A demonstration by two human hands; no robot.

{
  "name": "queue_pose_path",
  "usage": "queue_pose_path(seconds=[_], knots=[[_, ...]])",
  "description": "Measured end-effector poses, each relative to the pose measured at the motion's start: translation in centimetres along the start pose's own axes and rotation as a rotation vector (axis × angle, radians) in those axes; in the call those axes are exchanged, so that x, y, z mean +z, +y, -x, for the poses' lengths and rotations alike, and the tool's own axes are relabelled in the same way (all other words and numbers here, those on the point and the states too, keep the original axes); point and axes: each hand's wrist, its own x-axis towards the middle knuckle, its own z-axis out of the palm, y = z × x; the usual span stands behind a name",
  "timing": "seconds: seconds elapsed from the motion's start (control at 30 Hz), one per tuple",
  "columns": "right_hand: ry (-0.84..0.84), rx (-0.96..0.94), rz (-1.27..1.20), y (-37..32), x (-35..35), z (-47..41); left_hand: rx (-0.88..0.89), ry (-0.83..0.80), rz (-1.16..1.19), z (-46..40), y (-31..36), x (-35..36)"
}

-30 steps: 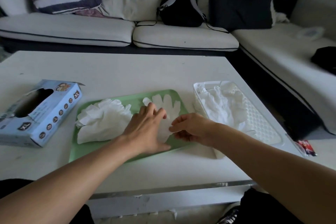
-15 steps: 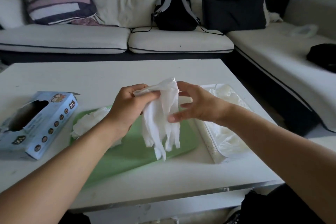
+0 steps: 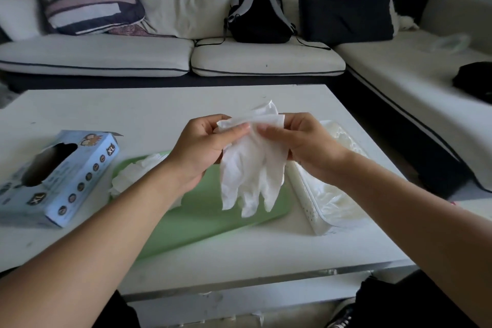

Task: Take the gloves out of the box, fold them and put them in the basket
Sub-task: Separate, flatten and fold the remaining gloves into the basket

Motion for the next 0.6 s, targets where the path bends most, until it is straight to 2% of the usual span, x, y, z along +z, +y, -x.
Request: queue_pose_path(seconds=[0.2,0.37,0.47,0.6], knots=[[0.006,0.004,-0.023,-2.6,-3.6,1.7,-0.059,-0.060,0.181,0.3,1.7,3.1],[0.023,0.028,-0.059,-4.4,-8.3,4.8,-0.058,-0.165,0.146,0.7,2.8,7.0],[0.050,0.137,-0.057,-4.8,-11.4,6.1,-0.151,-0.231,0.126,0.3,3.4,9.7],[0.179,0.237,0.001,-3.6,-14.1,5.8,-0.285,-0.225,0.047,-2.7,4.2,12.6]])
